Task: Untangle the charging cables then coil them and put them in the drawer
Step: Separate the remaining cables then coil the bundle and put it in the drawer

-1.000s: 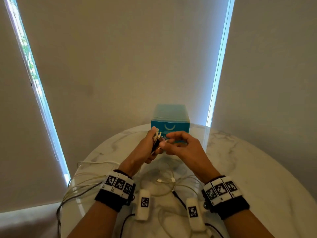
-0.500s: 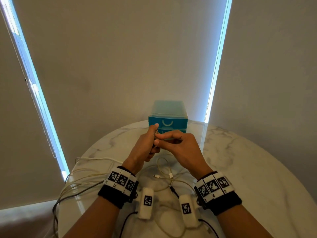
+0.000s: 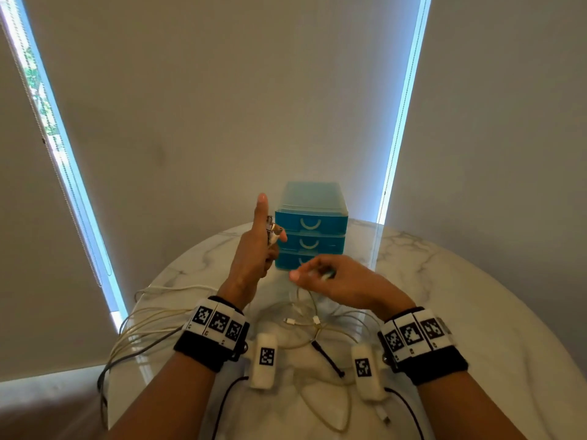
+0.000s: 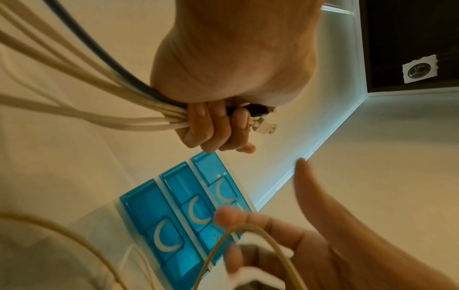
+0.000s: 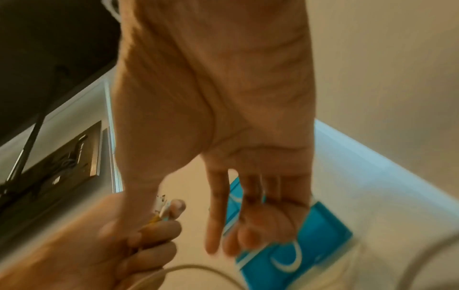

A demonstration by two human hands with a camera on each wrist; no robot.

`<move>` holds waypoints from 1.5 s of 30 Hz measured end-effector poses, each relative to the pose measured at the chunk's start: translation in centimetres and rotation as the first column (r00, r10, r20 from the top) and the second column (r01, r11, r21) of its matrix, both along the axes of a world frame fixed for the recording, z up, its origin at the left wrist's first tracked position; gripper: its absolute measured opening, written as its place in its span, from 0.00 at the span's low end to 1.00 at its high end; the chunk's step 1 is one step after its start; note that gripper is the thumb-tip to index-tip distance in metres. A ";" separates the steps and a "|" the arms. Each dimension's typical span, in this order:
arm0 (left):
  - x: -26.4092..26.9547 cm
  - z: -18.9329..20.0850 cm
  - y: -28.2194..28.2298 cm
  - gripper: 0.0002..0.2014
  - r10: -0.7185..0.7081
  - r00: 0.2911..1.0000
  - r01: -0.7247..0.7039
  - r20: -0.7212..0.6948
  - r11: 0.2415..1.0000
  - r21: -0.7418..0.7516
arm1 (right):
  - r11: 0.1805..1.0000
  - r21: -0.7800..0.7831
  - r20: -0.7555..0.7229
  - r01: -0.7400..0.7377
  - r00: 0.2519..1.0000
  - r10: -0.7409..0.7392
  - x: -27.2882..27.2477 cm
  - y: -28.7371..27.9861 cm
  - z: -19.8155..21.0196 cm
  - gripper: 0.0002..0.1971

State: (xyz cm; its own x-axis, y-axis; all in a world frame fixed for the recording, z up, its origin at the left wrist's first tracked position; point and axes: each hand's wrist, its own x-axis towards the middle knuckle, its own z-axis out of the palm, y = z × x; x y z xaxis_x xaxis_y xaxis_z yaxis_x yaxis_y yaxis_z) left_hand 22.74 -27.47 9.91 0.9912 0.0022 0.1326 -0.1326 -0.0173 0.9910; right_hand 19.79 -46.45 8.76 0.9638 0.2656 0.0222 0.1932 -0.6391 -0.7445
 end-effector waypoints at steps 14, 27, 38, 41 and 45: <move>-0.3 -0.3 0.4 0.17 -0.104 0.990 0.083 0.091 0.974 0.209 | 0.691 0.722 0.275 -0.033 0.930 -0.243 -1.3 -5.0 3.5 0.23; 0.9 -2.3 -0.1 0.21 -0.157 0.977 0.211 -0.146 0.829 0.519 | 0.309 0.943 0.181 -0.122 0.969 -0.168 -1.9 -5.4 3.0 0.17; 0.6 -1.6 -0.6 0.22 -0.149 0.988 0.121 0.043 0.917 0.380 | 0.162 0.983 0.115 -0.088 0.980 -0.162 -1.7 -5.0 2.8 0.11; 0.4 -2.0 -1.3 0.20 -0.255 0.966 0.211 0.041 0.872 0.442 | 0.159 0.985 0.090 -0.070 0.988 -0.127 -1.7 -4.3 2.7 0.09; 0.7 -2.6 -1.8 0.10 -0.251 0.967 0.215 0.031 0.880 0.424 | 0.150 0.986 0.076 -0.066 0.995 -0.068 -2.0 -3.7 3.0 0.11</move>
State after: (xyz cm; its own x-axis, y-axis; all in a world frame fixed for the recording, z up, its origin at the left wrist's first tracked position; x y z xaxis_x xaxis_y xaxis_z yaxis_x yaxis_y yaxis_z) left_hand 23.43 -29.25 7.35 0.9416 -0.3005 0.1518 -0.2645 -0.3814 0.8858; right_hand 17.75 -50.16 11.72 0.9396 -0.0476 0.3389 0.2928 0.6249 -0.7237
